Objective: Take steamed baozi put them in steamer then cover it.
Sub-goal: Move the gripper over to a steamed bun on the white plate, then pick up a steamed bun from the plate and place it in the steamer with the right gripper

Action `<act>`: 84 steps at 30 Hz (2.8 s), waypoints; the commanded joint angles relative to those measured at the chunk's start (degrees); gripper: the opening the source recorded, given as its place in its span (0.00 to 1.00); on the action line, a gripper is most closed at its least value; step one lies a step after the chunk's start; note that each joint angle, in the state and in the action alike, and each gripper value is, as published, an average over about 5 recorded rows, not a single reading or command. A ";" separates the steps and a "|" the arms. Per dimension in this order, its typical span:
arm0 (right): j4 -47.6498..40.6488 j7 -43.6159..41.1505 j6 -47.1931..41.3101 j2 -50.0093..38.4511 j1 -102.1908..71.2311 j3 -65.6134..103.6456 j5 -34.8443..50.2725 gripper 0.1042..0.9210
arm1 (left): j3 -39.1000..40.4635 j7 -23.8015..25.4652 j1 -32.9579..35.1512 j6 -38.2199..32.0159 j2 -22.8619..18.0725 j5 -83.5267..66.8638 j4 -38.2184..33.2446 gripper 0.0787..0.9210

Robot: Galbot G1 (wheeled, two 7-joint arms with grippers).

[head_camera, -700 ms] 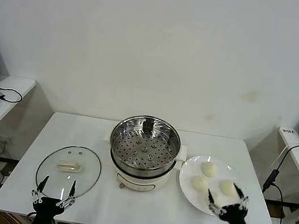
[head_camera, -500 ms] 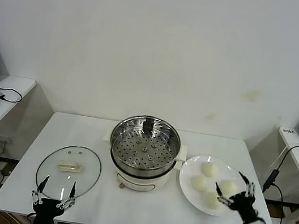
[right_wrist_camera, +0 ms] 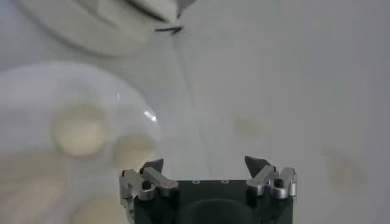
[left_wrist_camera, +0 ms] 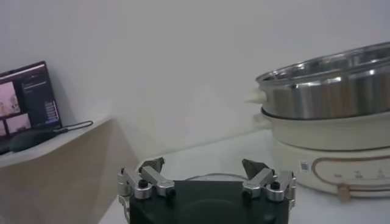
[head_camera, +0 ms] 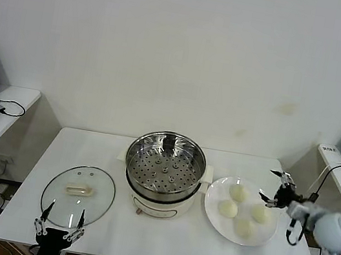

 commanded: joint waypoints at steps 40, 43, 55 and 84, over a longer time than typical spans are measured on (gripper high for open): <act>-37.23 -10.86 1.88 18.50 31.42 -38.01 -4.67 0.82 | -2.62 -0.19 -0.33 -2.41 0.09 2.88 1.09 0.88; -37.19 -11.03 1.72 18.73 31.41 -38.03 -4.34 0.78 | -2.62 -0.23 -0.34 -2.49 0.04 2.95 1.12 0.88; -35.27 -12.44 1.23 16.94 31.82 -38.63 -3.52 0.59 | -2.69 -0.57 -0.21 -3.05 -0.07 2.99 1.02 0.88; -13.78 -12.21 -1.89 13.44 72.86 -68.24 28.48 0.59 | -2.05 -0.09 -0.63 -4.23 1.23 1.76 -0.20 0.88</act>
